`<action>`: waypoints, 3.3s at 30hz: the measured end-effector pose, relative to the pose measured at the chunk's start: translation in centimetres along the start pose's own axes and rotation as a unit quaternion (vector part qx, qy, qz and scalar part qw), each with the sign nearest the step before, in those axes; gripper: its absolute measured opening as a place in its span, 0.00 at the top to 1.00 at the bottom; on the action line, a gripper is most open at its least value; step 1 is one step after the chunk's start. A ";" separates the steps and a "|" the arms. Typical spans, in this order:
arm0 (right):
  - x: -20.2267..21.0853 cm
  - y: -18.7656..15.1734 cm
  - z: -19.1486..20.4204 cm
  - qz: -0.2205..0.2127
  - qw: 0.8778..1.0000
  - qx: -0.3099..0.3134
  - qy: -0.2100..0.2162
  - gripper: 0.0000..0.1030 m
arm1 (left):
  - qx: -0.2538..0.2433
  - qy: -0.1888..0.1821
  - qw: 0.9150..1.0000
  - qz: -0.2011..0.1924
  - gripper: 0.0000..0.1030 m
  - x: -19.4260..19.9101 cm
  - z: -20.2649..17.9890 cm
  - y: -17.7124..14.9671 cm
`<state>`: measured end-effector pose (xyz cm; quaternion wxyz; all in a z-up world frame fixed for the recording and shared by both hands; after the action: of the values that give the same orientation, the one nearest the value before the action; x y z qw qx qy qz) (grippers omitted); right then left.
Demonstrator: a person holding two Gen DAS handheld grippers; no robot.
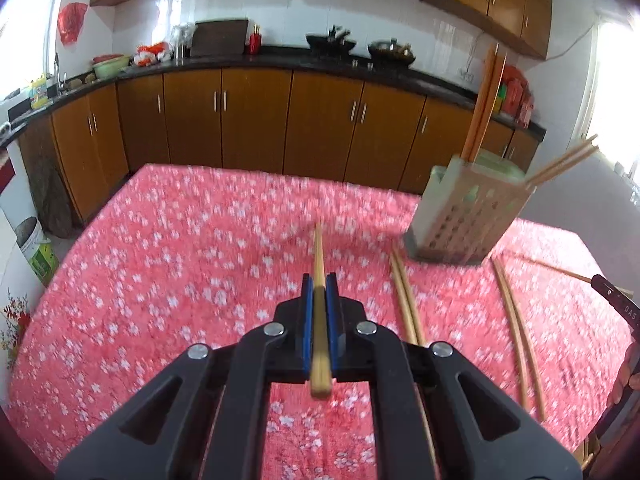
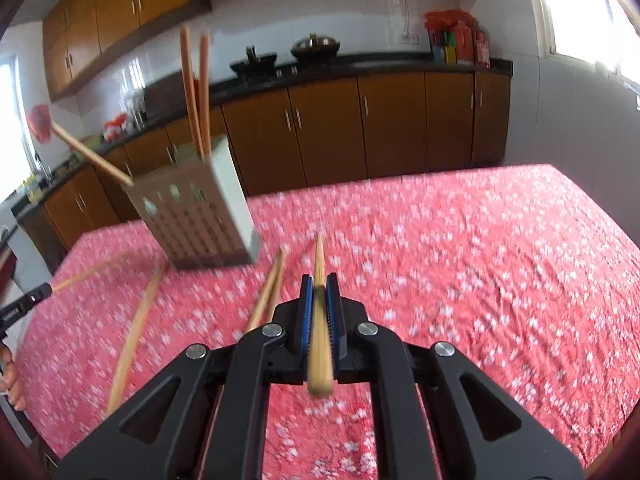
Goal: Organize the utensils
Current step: 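Lift both chopsticks upright and carry them above the perforated holder, then lower both chopsticks into the perforated holder and open both tools, then move both tools back to the table and close each on a chopstick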
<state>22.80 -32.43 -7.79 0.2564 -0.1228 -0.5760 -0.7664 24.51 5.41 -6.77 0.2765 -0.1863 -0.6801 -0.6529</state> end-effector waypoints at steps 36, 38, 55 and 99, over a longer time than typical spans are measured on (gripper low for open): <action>6.4 16.8 11.3 -0.242 0.963 0.070 0.090 0.93 | 0.022 -0.119 0.972 -0.202 0.93 12.3 -10.8 18.4; 5.0 17.2 10.9 -0.243 0.964 0.061 0.087 0.93 | 0.021 -0.116 0.973 -0.197 0.93 10.9 -11.5 18.6; 0.4 15.0 11.2 -0.176 0.978 0.061 0.093 0.78 | 0.011 -0.119 0.984 -0.132 0.91 5.1 -12.8 16.1; -5.0 -10.8 -1.0 0.145 0.989 -0.026 -0.004 0.92 | -0.089 -0.087 0.982 0.141 0.86 -2.4 -9.2 -11.6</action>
<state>21.34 -29.86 -19.37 0.3592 -0.2151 -0.5331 -0.7352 20.50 -4.38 -17.38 0.2878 -0.3603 -0.6074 -0.6468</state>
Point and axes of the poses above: each gripper's, at about its wrist camera, not at the fingertips, and x roughly against the way its jaws point, z to its left, y to its top, the point moved 10 cm from there along -x, roughly the way its jaws point, and after that the axes turned 12 degrees about y, right-handed, at the moved point
